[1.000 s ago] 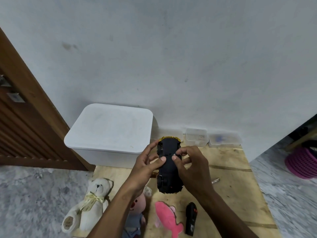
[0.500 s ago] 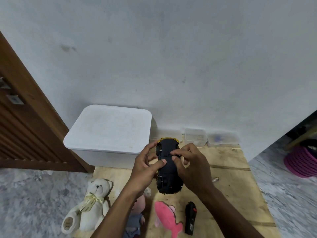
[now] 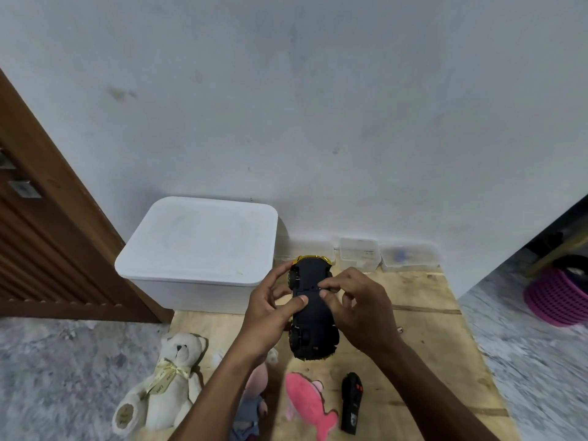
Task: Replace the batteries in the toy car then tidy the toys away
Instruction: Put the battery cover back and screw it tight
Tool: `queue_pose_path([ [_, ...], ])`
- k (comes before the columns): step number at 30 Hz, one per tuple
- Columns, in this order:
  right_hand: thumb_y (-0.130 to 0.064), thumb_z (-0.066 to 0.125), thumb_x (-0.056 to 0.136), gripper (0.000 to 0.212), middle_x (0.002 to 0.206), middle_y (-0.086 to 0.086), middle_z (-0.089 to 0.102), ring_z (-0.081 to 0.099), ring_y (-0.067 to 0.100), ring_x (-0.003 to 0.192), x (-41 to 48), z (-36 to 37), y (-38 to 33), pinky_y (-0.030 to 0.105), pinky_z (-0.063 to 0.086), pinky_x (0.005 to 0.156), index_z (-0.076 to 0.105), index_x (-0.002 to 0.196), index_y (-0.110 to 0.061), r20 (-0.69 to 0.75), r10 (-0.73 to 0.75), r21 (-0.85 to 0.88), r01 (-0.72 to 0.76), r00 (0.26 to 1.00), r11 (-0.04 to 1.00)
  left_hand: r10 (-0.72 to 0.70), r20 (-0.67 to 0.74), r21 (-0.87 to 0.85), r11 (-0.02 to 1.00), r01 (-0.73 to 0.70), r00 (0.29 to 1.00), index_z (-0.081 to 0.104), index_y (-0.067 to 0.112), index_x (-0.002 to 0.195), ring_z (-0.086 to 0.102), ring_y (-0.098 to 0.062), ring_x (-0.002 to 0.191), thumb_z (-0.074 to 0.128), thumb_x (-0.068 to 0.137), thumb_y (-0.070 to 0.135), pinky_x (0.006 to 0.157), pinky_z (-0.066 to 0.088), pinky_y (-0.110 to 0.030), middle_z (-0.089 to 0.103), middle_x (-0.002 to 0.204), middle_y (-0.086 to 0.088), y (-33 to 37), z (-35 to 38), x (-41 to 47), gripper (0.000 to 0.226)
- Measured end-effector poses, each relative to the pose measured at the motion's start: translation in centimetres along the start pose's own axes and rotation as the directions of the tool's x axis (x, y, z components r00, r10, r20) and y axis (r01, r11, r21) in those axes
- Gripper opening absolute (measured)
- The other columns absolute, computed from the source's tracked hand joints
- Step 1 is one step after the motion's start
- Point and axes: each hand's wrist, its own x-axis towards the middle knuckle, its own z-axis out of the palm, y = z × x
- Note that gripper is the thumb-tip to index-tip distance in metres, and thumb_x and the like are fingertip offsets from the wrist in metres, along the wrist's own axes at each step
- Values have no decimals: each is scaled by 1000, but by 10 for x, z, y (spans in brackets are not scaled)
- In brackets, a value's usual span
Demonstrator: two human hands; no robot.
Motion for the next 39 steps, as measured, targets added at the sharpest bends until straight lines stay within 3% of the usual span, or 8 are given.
queue_pose_path([
  [6, -26, 78, 82, 5, 83, -11, 66, 50, 0, 60, 1, 2, -1, 15, 39, 53, 75, 85, -25, -46, -7, -89, 3, 999, 996, -3, -1, 22, 1000, 3, 1000, 59, 38, 130, 72, -15, 90, 68, 89, -4, 61, 58, -27, 77, 91, 13, 2, 3, -1, 60],
  [13, -20, 79, 82, 18, 86, -6, 64, 43, -9, 59, 0, 6, 3, 12, 36, 57, 76, 100, -21, -36, -22, -2, 22, 999, 1000, -10, -5, -3, 1000, 10, 1000, 58, 34, 134, 71, -26, 101, 67, 90, -5, 63, 59, -31, 76, 106, -6, 2, 1, -2, 60],
  [21, -16, 79, 81, 10, 82, -6, 67, 50, -12, 58, -2, 10, 8, 3, 27, 56, 78, 91, -17, -92, -32, -10, 31, 995, 999, -12, -5, 3, 1000, 12, 1000, 57, 35, 136, 72, -25, 99, 68, 90, -4, 61, 58, -29, 75, 109, -8, 1, 5, -3, 61],
  [24, -22, 79, 82, 8, 81, -7, 66, 49, -6, 60, -3, 13, 10, 7, 33, 56, 77, 88, -17, -117, -47, -29, 44, 992, 999, -2, -11, -3, 1000, 2, 1000, 57, 35, 137, 68, -29, 109, 68, 90, -3, 62, 58, -28, 72, 115, -11, 0, 6, -5, 61],
  [28, -29, 79, 82, 11, 79, -7, 67, 49, -4, 60, -3, 12, 15, 10, 35, 55, 77, 87, -19, -93, -39, -12, 38, 995, 999, 12, -20, 8, 1000, -12, 1000, 56, 34, 137, 71, -21, 101, 65, 91, -4, 61, 58, -25, 74, 108, -2, -3, 9, -8, 60],
  [30, -29, 78, 83, 11, 77, -9, 66, 49, -4, 57, -1, 11, 23, 14, 38, 53, 76, 90, -20, -135, 53, 82, -42, 989, 996, 6, -28, 1, 1000, -6, 1000, 52, 37, 140, 73, -20, 101, 64, 94, -1, 62, 59, -27, 72, 115, -5, -7, 10, -8, 61],
  [34, -28, 69, 91, 6, 76, -6, 66, 61, 8, 71, 3, 7, 70, 26, 47, 62, 71, 92, -22, -163, 524, 413, -425, 836, 806, -5, -66, -37, 999, 3, 998, 47, 48, 138, 64, -29, 118, 59, 97, 3, 65, 60, -29, 63, 131, -11, -16, 9, -3, 62],
  [39, -29, 73, 83, 14, 96, 6, 70, 66, 28, 90, -10, 16, 167, 41, 57, 75, 67, 93, -20, 20, 815, 244, -793, 580, 558, 76, -68, 79, 994, -71, 995, 43, 52, 144, 62, -20, 122, 52, 101, 2, 85, 61, -35, 57, 142, 0, -21, 4, 1, 66],
])
